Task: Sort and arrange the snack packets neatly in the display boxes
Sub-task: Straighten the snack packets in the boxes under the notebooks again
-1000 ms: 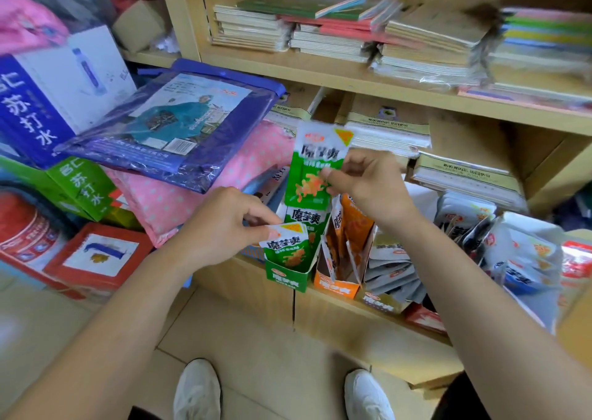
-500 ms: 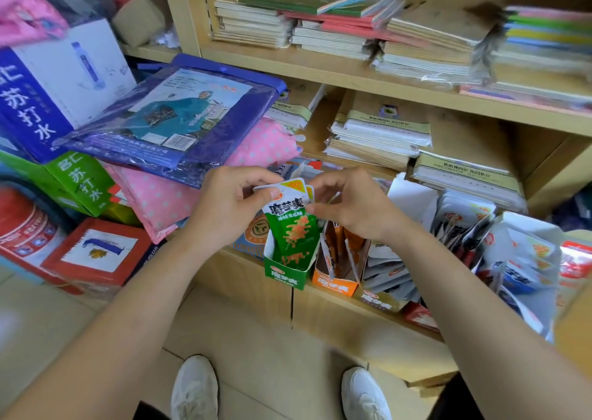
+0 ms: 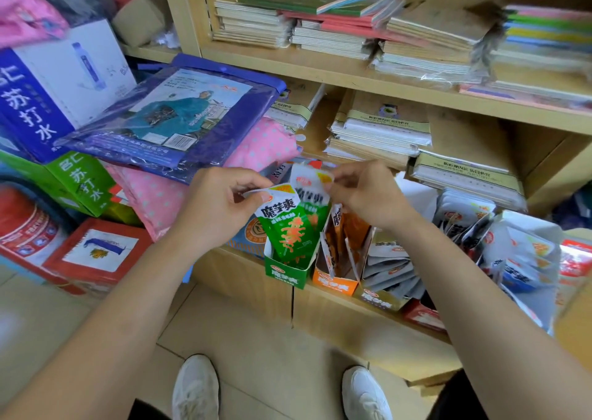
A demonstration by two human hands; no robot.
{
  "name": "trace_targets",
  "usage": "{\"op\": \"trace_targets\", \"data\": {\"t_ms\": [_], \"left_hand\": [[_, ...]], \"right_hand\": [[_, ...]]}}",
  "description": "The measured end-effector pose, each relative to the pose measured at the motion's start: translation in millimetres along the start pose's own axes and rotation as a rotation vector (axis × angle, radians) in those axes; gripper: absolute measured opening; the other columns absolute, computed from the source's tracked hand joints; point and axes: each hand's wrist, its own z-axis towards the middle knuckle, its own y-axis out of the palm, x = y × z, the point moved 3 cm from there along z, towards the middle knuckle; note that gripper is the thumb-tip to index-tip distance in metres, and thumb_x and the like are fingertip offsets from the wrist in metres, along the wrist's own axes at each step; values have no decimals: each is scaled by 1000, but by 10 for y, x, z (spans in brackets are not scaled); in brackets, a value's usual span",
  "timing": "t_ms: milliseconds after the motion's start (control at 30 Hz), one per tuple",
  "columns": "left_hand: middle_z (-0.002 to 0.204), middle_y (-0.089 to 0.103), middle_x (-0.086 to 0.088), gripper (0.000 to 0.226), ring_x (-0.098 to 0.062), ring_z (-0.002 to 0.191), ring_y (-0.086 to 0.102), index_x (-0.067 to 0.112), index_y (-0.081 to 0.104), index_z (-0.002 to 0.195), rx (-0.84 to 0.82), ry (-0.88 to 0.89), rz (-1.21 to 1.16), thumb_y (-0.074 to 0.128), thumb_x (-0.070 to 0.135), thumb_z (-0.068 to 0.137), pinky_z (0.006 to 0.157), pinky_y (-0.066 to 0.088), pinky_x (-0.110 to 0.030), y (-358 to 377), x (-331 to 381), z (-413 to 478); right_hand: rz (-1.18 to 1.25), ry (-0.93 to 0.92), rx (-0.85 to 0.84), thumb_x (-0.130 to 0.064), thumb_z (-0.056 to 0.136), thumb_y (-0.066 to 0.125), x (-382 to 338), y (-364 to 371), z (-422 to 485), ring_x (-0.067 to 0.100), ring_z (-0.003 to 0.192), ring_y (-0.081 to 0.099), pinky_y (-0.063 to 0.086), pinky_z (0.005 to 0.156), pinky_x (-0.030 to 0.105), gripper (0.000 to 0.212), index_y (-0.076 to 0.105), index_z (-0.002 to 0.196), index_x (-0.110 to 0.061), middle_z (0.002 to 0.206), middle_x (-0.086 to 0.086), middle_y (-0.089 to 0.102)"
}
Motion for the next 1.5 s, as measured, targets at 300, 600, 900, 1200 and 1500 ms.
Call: {"op": "trace_targets", "data": {"t_ms": [300, 600, 900, 1200, 1500], "left_hand": [[89, 67, 9, 18, -12, 83, 61, 25, 80, 85, -125, 235, 174, 83, 8, 79, 74, 54, -41, 400, 78, 152], [135, 42, -2, 70, -28, 119, 35, 30, 58, 132, -114, 271, 811, 80, 54, 69, 90, 36, -43, 757, 18, 247], [129, 54, 14, 45, -25, 117, 39, 35, 61, 130, -174, 316, 749, 67, 44, 87, 88, 31, -42, 767, -51, 168], [84, 62, 18, 18, -12, 114, 41, 36, 69, 90, -161, 234, 526, 82, 38, 77, 87, 19, -35, 678, 7, 308], [70, 46, 14, 21, -18, 82, 49, 27, 70, 77, 263, 364, 452, 88, 19, 69, 79, 20, -32, 556, 153, 332]], "right_hand": [[-284, -147, 48, -9, 86, 73, 9, -62, -36, 14, 96, 60, 47, 89, 31, 30, 73, 116, -13, 107, 1, 70], [-369, -184, -46, -6, 83, 70, 46, 9, -48, 7, 93, 41, 31, 89, 27, 51, 64, 132, -20, 101, -3, 56], [-455, -210, -20, -10, 84, 73, 153, 45, -60, 25, 113, 56, 41, 99, 34, 19, 76, 102, -13, 116, 3, 66], [-396, -181, -46, -2, 80, 70, 144, -11, -99, 25, 113, 61, 51, 98, 43, 35, 72, 113, -14, 118, 2, 69], [-327, -138, -60, -4, 83, 65, 143, 18, -95, 25, 103, 58, 49, 87, 38, 48, 64, 129, -20, 108, 4, 67]]}}
